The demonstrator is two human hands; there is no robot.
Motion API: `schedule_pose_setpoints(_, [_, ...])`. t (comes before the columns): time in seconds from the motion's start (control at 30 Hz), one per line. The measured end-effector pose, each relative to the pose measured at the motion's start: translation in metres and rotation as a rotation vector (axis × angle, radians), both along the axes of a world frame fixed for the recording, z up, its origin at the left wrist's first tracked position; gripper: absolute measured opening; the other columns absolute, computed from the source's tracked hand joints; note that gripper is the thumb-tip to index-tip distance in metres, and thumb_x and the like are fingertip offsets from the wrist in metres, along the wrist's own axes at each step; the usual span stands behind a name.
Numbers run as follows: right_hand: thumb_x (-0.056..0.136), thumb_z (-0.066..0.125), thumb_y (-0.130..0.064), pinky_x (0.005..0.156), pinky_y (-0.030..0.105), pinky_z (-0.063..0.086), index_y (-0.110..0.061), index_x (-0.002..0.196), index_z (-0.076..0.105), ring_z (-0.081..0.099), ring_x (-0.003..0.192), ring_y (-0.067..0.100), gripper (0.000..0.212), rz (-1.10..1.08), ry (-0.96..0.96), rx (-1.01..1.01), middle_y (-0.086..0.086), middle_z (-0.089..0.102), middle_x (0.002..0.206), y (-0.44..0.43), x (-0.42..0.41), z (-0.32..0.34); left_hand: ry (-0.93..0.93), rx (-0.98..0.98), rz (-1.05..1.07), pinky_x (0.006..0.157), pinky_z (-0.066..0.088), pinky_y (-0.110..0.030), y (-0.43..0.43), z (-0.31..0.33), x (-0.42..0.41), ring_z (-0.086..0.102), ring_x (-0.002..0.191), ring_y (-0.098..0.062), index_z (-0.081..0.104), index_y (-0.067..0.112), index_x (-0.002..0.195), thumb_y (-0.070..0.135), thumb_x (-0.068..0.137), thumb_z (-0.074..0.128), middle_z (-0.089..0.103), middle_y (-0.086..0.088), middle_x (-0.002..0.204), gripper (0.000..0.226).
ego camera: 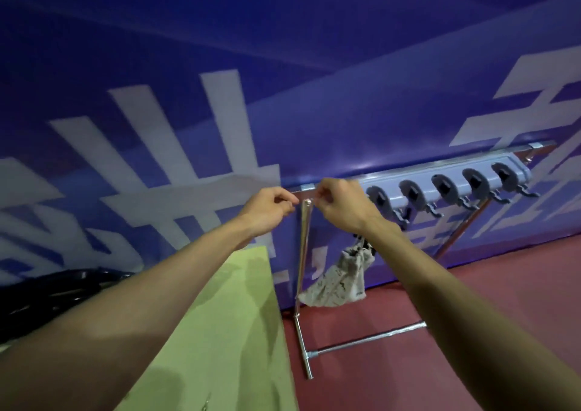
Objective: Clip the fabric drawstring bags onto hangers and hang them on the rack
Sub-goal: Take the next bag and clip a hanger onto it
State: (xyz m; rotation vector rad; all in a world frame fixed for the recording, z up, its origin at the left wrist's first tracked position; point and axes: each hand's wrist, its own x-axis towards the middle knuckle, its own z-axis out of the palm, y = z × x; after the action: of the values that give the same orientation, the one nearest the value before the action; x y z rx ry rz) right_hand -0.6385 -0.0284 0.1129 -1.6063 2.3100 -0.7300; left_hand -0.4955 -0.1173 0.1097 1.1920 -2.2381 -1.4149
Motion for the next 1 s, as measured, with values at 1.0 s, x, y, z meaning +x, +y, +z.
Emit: schedule_pose_setpoints(1.0, [0.091,0.049,-0.019,0.085,0.033,0.048,-0.007,0.098,0.070,0.062,0.101,0.031,0.026,0.410,-0.069,0.565,0.014,0.069,0.108,-0.079,0.459,-0.105,-0.193,0.274,0.427,0.078,0.048,-0.032,0.013,-0.114,0.511,0.062,0.092,-0.023,0.052,0.017,0.100,0.024,0.093,0.053,0.059,-0.004,0.101,0.010])
